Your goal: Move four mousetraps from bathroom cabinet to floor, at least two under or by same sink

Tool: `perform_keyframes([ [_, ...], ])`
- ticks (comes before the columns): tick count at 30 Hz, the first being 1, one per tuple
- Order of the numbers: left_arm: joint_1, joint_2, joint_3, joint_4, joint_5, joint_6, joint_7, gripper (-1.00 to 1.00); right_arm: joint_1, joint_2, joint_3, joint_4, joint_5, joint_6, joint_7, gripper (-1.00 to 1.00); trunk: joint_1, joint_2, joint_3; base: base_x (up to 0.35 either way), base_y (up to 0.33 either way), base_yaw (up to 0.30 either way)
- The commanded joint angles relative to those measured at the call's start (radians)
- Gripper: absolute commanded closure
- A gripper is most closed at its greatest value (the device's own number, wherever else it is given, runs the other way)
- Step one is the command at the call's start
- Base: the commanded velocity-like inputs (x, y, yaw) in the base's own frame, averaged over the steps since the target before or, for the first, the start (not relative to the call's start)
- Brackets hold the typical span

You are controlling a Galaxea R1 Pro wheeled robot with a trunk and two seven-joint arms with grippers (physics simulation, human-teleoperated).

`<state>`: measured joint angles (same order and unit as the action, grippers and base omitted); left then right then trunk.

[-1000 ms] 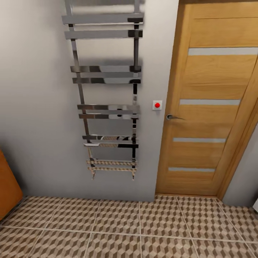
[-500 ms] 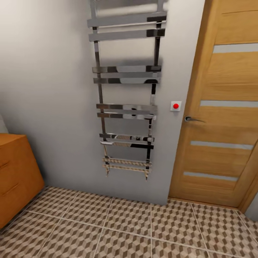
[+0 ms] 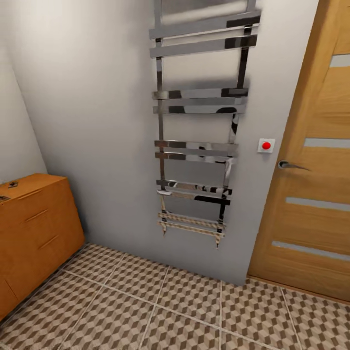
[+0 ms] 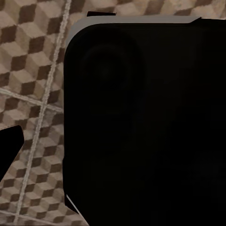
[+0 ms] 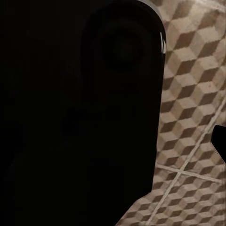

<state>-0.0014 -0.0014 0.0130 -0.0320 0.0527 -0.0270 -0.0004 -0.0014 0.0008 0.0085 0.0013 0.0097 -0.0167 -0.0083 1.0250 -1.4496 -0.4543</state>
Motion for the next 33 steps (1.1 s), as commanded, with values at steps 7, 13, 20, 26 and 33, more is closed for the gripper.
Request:
perform_keyframes([
  [7, 0.000, 0.000, 0.001, 0.000, 0.007, -0.002, 0.001, -1.00, 0.000, 0.000, 0.001, 0.000, 0.001, -0.002, -0.001, -1.00, 0.000, 0.000, -0.001, 0.000, 0.000, 0.274],
  [13, 0.000, 0.000, 0.001, 0.000, 0.007, -0.002, 0.002, -1.00, 0.000, 0.001, 0.001, 0.000, 0.001, -0.002, -0.001, -1.00, 0.000, 0.000, -0.001, 0.000, 0.000, 0.274],
  [20, 0.000, 0.000, 0.000, 0.000, 0.009, -0.002, 0.002, -1.00, 0.000, 0.001, 0.001, 0.000, 0.001, -0.002, -0.001, -1.00, 0.000, 0.000, -0.001, 0.000, 0.000, 0.274],
  [26, 0.000, 0.000, 0.000, -0.001, 0.009, -0.002, 0.003, -1.00, 0.000, 0.001, 0.001, 0.000, 0.001, -0.002, -0.001, -1.00, 0.000, 0.000, -0.001, 0.000, 0.000, 0.274],
  [33, 0.000, 0.001, -0.001, -0.001, 0.009, -0.002, 0.004, -1.00, 0.000, 0.001, 0.001, 0.000, 0.001, -0.002, -0.001, -1.00, 0.000, 0.000, -0.001, 0.000, 0.000, 0.274],
])
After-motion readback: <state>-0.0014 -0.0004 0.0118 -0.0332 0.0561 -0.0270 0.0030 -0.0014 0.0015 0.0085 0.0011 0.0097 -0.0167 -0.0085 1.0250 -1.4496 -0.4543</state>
